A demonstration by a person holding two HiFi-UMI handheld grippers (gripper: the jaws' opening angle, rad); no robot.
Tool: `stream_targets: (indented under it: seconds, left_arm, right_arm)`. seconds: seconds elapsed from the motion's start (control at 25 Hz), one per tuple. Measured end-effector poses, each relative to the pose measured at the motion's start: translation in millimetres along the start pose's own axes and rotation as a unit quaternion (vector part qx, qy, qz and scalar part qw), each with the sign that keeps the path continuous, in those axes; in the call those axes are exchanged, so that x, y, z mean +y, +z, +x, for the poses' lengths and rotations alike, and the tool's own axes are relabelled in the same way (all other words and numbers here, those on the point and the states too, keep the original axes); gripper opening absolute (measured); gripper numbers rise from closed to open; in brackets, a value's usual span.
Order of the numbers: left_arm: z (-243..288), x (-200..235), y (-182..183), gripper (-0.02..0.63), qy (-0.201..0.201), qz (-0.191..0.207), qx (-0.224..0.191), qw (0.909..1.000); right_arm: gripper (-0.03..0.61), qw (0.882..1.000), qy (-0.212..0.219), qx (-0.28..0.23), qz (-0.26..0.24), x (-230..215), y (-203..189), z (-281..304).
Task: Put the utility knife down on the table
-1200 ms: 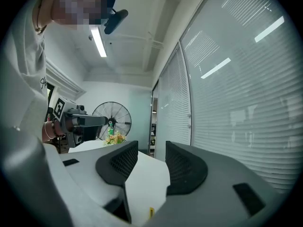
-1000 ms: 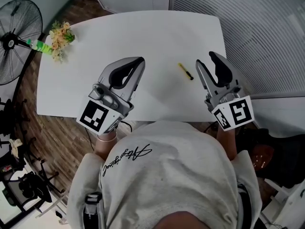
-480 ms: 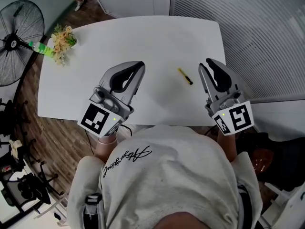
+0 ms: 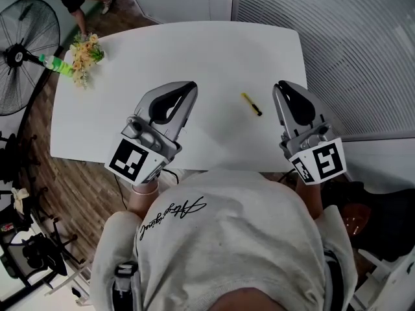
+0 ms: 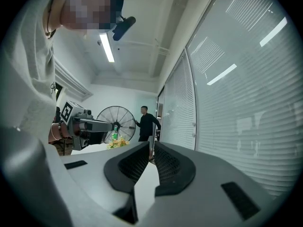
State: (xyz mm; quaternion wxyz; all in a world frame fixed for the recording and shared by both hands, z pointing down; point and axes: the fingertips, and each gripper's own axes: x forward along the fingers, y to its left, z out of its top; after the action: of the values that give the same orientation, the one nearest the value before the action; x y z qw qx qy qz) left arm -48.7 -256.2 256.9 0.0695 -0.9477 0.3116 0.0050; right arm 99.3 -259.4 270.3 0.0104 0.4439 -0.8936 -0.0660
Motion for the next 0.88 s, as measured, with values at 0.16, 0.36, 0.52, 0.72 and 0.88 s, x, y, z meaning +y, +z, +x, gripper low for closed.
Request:
stream_targets:
  seconds: [0.16,0.36,0.52,0.72,0.88]
  left_arm:
    - [0.5,-0.1,0.3,-0.003,0.001,-0.001,0.001,1.0000]
    - [1.1,0.4,-2.0,-0.003,0.003,-0.003,0.002,1.0000]
    - [2.0,2.0,-0.9,-0.003,0.006,-0.011,-0.001,0.9999]
    - [2.3,2.6,-1.2,-0.003,0.007,-0.014,-0.003,0.9999]
    - [2.0,-0.5,-2.9,-0.003,0.001,-0.008,0.000,1.0000]
  right_arm:
    - [0.025,1.000,0.002,0.000,0.000,0.7,0.7,-0.8]
    - [0.017,1.000,0.004,-0.003,0.001,1.4,-0.2,0.4]
    - [0.012,1.000,0.003,-0.003,0.002,1.8,-1.1,1.8]
    - [0.003,1.000,0.001,-0.008,0.012,1.8,0.0,0.9]
    - [0.002,1.000,-0.001,-0.017,0.016,0.6,2.9,-3.1]
